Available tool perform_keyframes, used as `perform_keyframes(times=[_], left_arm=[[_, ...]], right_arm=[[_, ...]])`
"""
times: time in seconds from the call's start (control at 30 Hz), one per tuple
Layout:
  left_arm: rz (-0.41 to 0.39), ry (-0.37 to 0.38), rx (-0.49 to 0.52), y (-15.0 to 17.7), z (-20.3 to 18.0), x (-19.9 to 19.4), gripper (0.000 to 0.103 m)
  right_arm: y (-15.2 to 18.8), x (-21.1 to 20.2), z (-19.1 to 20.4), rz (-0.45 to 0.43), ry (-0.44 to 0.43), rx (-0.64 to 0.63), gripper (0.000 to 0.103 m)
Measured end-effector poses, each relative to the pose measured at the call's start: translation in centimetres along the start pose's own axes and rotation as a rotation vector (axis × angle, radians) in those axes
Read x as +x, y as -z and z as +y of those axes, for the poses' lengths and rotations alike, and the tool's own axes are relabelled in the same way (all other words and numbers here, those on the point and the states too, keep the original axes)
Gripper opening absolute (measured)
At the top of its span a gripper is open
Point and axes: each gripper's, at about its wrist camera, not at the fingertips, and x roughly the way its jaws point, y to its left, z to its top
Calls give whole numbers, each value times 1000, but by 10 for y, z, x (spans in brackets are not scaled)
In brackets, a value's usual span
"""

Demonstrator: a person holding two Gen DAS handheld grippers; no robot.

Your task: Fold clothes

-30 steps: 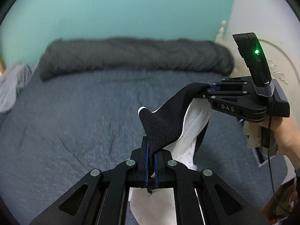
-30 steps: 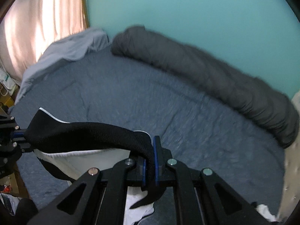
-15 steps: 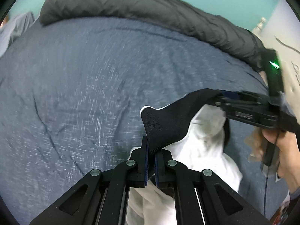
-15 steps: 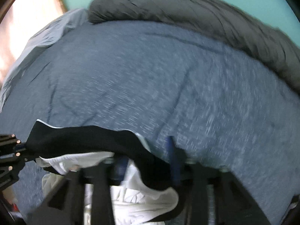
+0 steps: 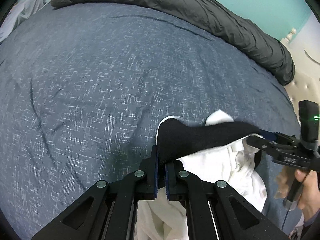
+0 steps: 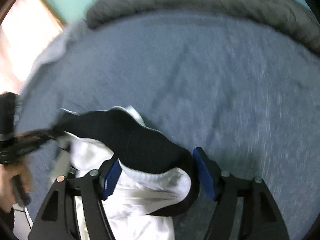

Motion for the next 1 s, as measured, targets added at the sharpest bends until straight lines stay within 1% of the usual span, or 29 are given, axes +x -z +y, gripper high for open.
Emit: perform_keyframes(times=[0.03, 0.1, 0.17, 0.2, 0.27, 0.4, 0.5, 0.57, 0.6, 0.67, 0.73, 0.8, 0.83, 0.9, 0.97, 1.0], left_arm=[[1, -3, -3, -1, 2, -1, 5], [2, -12, -11, -2, 9, -5, 5], [-3, -23, -24, -4, 18, -9, 5], [-4, -26, -27, -4, 21, -11, 5], [-5, -30, -25, -4, 25, -15, 5], [-11, -38, -15, -1, 28, -19, 5], [-1, -52, -11, 2, 30, -13, 5], [1, -62, -3, 6, 32, -16, 6], [1, -68, 3, 6, 31, -16, 6], [-4, -83, 21, 9, 29, -19, 16], [-12, -98, 48, 11, 26, -24, 24], [-33, -109, 101, 12, 21, -29, 25], [-43, -118, 129, 12, 17, -31, 26], [-58, -131, 180, 10, 11, -34, 27], [-62, -144, 232, 6, 2, -32, 28], [-65, -149, 238, 5, 0, -32, 29]], right_arm=[[0, 4, 0, 5, 22, 9, 70], [-3, 0, 4, -27, -19, 0, 70], [-5, 2, 13, 6, 5, -41, 71], [-6, -1, 19, -6, 32, -85, 71], [-3, -12, 24, -48, 9, -123, 71], [8, -34, 6, -96, -11, -39, 71], [23, -35, -18, -91, 5, 81, 71], [32, -34, -22, -91, 11, 103, 70], [34, -30, -22, -80, 29, 101, 70], [39, -22, -20, -58, 63, 100, 70], [41, -16, -20, -51, 57, 118, 65], [42, -10, -21, -41, 68, 130, 55], [42, -6, -22, -35, 80, 134, 53], [42, -4, -21, -36, 78, 136, 39], [44, -4, -19, -44, 79, 130, 34], [45, -4, -18, -48, 82, 125, 30]])
